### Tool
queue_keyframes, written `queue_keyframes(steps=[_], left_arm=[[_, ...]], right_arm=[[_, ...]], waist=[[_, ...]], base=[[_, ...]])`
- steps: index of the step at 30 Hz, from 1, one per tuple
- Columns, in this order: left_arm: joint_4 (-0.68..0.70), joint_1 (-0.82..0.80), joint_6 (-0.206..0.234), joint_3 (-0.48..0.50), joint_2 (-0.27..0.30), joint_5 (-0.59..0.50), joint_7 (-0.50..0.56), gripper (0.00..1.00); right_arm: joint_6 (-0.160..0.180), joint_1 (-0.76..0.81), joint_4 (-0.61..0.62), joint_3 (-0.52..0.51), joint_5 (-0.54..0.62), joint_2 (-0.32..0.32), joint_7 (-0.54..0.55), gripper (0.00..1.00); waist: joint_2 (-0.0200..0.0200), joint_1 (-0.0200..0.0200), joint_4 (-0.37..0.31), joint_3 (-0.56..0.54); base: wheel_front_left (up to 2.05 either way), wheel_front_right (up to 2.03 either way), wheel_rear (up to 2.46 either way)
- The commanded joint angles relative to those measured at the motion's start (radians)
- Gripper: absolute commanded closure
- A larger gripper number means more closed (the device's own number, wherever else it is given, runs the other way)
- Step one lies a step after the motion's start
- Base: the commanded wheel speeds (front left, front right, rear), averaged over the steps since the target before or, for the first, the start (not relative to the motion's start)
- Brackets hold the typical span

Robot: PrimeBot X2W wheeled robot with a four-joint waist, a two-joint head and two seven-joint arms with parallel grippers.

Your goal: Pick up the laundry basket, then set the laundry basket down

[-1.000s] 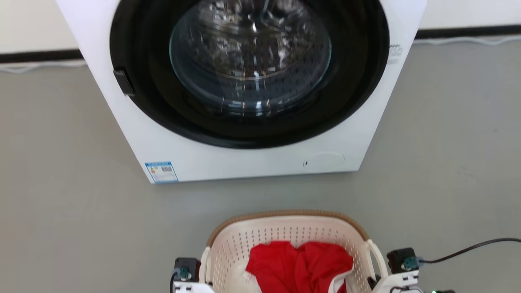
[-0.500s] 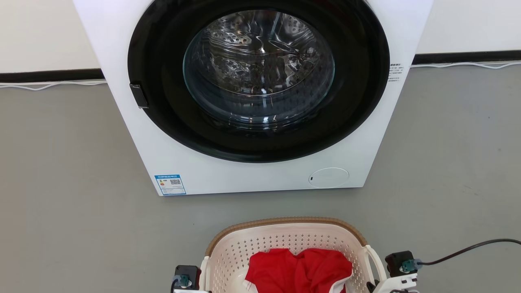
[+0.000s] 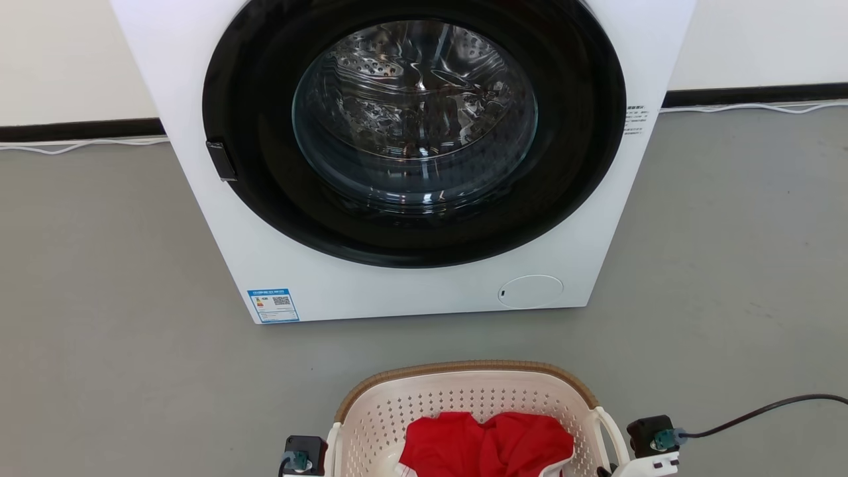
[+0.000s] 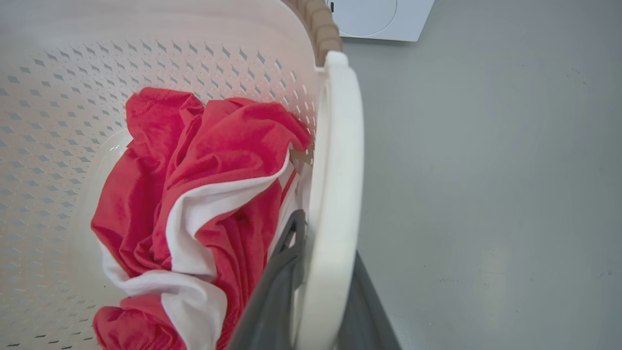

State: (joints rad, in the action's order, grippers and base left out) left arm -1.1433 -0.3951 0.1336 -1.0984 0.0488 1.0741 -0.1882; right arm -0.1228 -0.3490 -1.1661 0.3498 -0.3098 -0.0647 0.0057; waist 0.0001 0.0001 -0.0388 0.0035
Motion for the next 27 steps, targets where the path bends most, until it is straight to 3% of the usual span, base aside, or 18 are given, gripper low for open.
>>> queue_keyframes(steps=[1, 27], left_arm=[[0.011, -0.025, 0.003, 0.011, 0.001, 0.004, -0.016, 1.0], [-0.006, -0.043, 0.0, -0.04, 0.001, 0.049, -0.03, 1.0]], right_arm=[[-0.008, -0.004, 0.031, 0.023, -0.001, 0.015, -0.005, 1.0], [-0.008, -0.008, 0.027, 0.014, -0.009, 0.015, -0.018, 1.0]], waist=[[-0.0001, 0.0, 0.001, 0.0], [-0.0001, 0.0, 0.006, 0.007]], base=[[0.0, 0.0, 0.0], [0.0, 0.0, 0.0]])
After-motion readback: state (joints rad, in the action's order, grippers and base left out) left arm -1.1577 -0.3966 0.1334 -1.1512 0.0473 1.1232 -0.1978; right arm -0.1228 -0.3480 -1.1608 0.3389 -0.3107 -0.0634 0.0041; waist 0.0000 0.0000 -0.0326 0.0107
